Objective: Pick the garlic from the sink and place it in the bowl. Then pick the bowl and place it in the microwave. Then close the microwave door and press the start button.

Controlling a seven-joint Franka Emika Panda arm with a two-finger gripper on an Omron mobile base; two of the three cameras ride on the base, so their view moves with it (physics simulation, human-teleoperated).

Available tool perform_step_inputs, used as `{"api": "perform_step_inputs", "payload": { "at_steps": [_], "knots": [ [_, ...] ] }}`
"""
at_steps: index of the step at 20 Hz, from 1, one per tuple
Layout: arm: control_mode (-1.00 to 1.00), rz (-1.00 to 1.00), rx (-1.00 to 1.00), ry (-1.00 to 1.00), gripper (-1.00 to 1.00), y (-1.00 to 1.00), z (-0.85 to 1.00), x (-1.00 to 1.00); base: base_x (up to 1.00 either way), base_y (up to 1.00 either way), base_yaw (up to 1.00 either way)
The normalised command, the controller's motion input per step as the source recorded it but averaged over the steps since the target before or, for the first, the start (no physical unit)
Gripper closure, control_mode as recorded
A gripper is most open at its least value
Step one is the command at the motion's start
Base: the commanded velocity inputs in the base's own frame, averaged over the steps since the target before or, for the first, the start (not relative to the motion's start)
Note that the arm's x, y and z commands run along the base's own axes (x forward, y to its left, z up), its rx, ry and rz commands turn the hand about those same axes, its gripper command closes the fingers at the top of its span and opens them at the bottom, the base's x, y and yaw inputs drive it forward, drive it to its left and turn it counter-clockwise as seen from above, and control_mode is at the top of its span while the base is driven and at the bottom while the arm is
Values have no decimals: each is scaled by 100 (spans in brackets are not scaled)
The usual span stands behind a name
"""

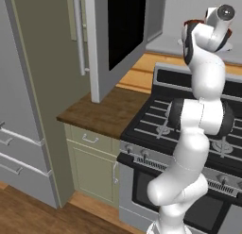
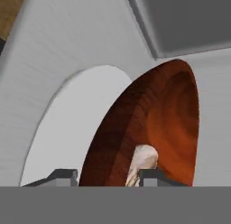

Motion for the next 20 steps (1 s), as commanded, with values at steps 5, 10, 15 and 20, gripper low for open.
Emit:
{"api": "perform_step_inputs", "payload": {
  "at_steps": [5,10,15,20],
  "knots": [
    [-100,1,0,-46,-100,0,-19,25,0,0,0],
    [-100,4,0,-46,-100,7,-8,6,0,0,0],
    [-100,13,0,-63,-100,37,16,-61,0,0,0],
    [-100,6,-1,-14,-100,43,44,-88,0,0,0]
  ]
}}
